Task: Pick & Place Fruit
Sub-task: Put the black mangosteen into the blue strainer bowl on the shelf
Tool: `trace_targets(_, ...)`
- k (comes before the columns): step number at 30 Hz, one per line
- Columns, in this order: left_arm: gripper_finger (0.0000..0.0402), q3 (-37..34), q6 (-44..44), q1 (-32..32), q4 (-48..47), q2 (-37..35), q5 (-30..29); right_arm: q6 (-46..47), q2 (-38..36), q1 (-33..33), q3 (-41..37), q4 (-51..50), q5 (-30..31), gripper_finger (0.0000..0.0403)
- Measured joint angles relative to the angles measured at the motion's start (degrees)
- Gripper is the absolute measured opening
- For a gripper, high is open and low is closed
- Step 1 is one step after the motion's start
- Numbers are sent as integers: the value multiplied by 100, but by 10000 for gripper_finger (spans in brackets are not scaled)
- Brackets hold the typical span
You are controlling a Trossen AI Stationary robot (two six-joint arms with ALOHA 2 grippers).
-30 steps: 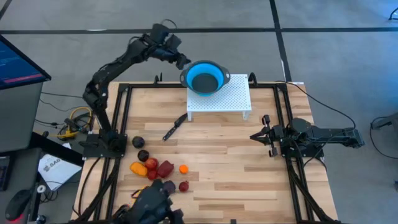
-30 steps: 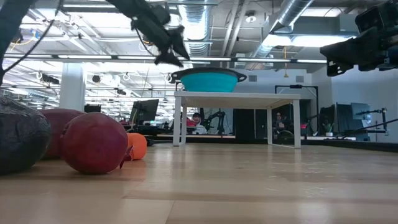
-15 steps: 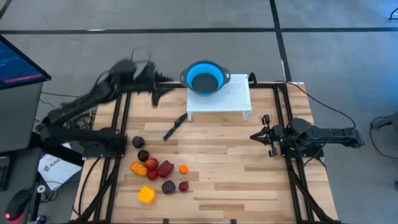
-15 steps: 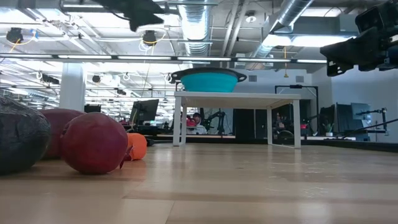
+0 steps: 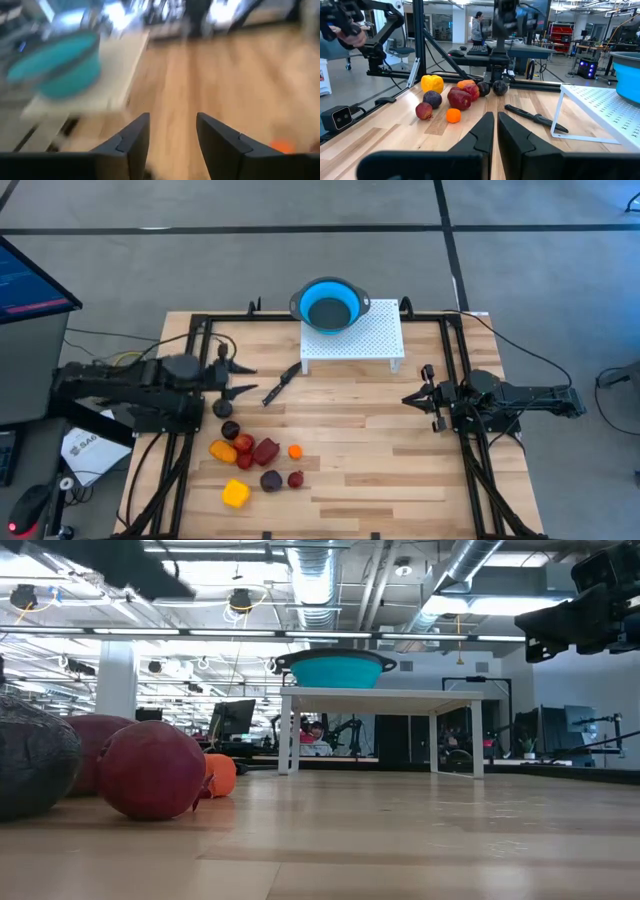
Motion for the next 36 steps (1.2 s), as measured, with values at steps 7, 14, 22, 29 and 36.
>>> trace_targets(7,169,578,-2118,-348,-2113,1019,-754,-2,1,1,-2,0,-1,17)
trace_targets(14,249,958,-3650,416,-3418,2327,643,-4,0,1,0,2,-1,17)
trace_targets(22,333,952,-4020,1810,-4351,3636,1669,-2,-5,1,-1,57,-1,17)
trace_targets(29,343,955,-3969,2012,-4404,4189,1830,44,-4,7,0,67,-1,17)
trace_targets(36,335,944,-4239,1968,-4471,4328,2049,44,-4,5,-1,85,-1,17)
